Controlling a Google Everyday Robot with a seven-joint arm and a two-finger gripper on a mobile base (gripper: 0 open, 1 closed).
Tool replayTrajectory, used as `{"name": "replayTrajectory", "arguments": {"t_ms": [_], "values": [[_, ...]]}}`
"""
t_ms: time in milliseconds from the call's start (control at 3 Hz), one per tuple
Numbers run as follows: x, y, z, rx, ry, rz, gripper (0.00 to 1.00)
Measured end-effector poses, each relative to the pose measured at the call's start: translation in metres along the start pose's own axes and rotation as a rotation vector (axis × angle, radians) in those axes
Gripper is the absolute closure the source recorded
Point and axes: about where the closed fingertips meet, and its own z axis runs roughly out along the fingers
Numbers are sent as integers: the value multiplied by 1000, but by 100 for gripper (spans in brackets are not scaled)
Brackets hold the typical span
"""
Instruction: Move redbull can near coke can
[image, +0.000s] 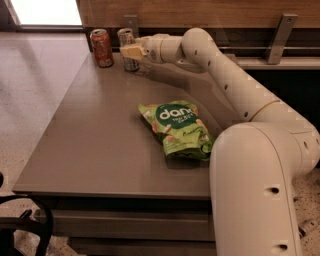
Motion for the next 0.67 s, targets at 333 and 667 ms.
{"name": "replayTrajectory", "arguments": {"t_ms": [333,667], "values": [[1,3,4,-6,1,1,31],[1,6,7,-11,1,2,1]]}}
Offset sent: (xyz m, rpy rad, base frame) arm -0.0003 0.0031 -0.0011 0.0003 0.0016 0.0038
